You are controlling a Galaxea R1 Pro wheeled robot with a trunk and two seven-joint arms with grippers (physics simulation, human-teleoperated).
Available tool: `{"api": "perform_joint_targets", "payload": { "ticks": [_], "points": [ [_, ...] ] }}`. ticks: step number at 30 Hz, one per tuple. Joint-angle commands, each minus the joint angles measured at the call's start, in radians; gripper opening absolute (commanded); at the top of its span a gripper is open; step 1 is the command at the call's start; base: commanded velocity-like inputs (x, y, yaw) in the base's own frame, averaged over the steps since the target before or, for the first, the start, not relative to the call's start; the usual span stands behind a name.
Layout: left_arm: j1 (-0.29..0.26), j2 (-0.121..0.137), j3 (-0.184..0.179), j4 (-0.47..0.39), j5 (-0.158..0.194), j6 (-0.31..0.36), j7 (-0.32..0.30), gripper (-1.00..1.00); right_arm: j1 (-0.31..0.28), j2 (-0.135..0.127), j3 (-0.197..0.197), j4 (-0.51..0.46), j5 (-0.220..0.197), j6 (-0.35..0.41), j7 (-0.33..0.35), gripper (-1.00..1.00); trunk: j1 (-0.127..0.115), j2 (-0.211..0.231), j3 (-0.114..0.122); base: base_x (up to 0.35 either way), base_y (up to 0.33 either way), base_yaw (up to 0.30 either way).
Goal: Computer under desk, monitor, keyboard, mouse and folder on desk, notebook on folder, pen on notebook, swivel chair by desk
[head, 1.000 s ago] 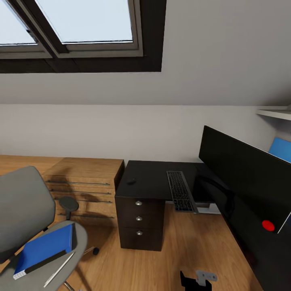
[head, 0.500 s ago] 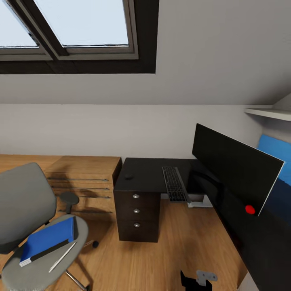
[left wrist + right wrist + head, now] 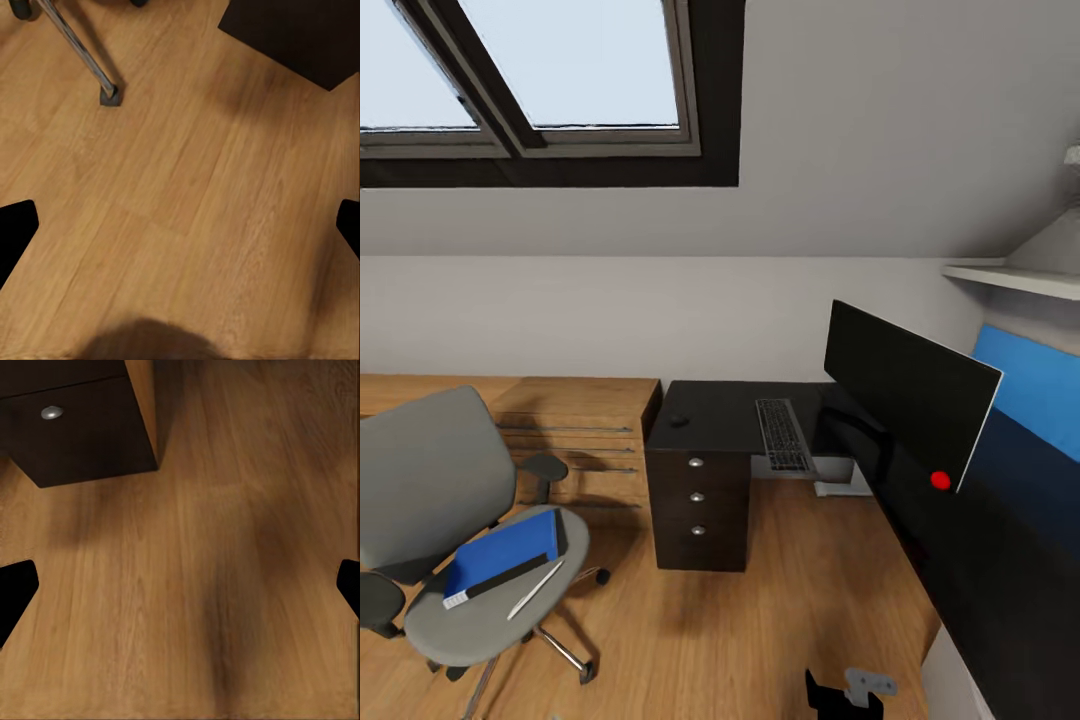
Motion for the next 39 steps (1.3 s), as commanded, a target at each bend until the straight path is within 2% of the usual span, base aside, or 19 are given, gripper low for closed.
{"api": "perform_joint_targets", "payload": {
  "ticks": [1,31,39],
  "points": [
    [-0.001,0.0,-0.008,0.001,0.011,-0.003,-0.005,1.0,0.0,0.0,-0.004,0.001,-0.008,-0.003,0.008,1.0,-0.001,-0.001,-0.001,-0.325,-0.055,0.0],
    [-0.001,-0.004,-0.009,0.001,0.011,0.0,-0.005,1.0,0.0,-0.001,-0.002,0.0,0.002,-0.005,0.006,1.0,-0.001,-0.001,-0.001,-0.324,-0.106,0.0],
    [-0.001,-0.004,-0.009,0.001,0.011,0.001,-0.005,1.0,0.0,0.002,0.003,-0.002,0.002,-0.002,0.003,1.0,-0.001,-0.001,-0.009,-0.3,-0.128,0.0]
  ]
}}
